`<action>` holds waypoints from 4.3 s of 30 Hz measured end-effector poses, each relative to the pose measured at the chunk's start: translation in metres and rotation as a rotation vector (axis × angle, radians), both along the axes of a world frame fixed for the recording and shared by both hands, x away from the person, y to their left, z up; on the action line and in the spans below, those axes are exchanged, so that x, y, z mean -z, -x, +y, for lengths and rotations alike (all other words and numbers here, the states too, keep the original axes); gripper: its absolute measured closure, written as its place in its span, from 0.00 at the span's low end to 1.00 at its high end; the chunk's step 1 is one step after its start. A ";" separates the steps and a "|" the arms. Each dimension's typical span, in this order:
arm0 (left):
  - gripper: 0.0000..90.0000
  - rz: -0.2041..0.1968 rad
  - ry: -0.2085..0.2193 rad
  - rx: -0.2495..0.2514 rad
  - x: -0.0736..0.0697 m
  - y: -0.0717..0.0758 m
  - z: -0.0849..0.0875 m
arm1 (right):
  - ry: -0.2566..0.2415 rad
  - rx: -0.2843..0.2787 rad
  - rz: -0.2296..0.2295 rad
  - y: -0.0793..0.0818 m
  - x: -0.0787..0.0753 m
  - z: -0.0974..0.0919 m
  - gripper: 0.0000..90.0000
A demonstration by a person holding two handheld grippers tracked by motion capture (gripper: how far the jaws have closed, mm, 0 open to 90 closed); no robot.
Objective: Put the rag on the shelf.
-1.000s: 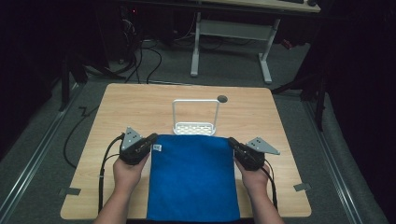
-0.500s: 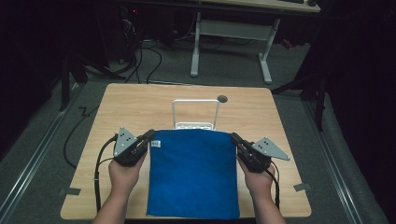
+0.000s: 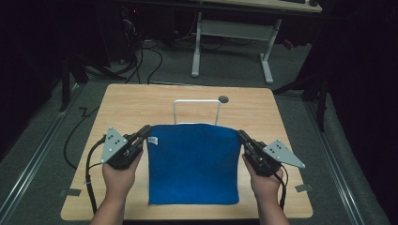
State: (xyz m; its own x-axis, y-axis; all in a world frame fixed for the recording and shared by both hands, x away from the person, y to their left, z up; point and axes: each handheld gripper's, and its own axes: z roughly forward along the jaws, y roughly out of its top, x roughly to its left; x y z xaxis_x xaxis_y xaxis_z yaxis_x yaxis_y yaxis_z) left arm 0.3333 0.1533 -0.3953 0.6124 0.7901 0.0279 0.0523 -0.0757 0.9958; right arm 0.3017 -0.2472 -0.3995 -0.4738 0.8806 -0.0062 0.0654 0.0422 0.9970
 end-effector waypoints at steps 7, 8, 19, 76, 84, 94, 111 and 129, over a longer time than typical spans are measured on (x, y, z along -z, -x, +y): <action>0.98 -0.073 0.018 -0.004 -0.019 0.014 0.005 | -0.024 -0.011 -0.091 0.016 -0.024 -0.003 0.98; 0.98 -0.073 0.018 -0.004 -0.019 0.014 0.005 | -0.026 -0.013 -0.095 0.018 -0.026 -0.003 0.98; 0.98 -0.073 0.021 -0.007 -0.019 0.014 0.005 | -0.018 -0.015 -0.132 0.023 -0.034 0.000 0.98; 0.99 0.109 -0.272 -0.144 -0.027 -0.226 -0.042 | 0.126 0.142 0.124 -0.207 -0.057 -0.008 0.98; 0.99 0.227 -0.294 -0.097 0.015 -0.224 -0.037 | 0.133 0.101 0.242 -0.216 -0.015 -0.012 0.98; 0.99 0.333 -0.318 -0.047 0.062 -0.217 -0.036 | 0.086 0.085 0.350 -0.211 0.037 -0.018 0.98; 0.99 0.413 -0.319 -0.015 0.095 -0.201 -0.038 | 0.071 0.080 0.442 -0.203 0.084 -0.018 0.97; 0.98 0.426 -0.296 -0.013 0.102 -0.187 -0.037 | 0.084 0.067 0.470 -0.198 0.099 -0.014 0.94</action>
State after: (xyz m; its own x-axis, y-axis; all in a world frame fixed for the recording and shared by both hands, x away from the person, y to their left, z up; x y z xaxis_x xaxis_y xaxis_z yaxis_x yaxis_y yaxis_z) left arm 0.5202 0.1164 -0.4977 0.6083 0.7937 0.0012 0.4516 -0.3473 0.8219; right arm 0.4992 -0.2611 -0.4983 -0.3848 0.9149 0.1223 0.5135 0.1021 0.8520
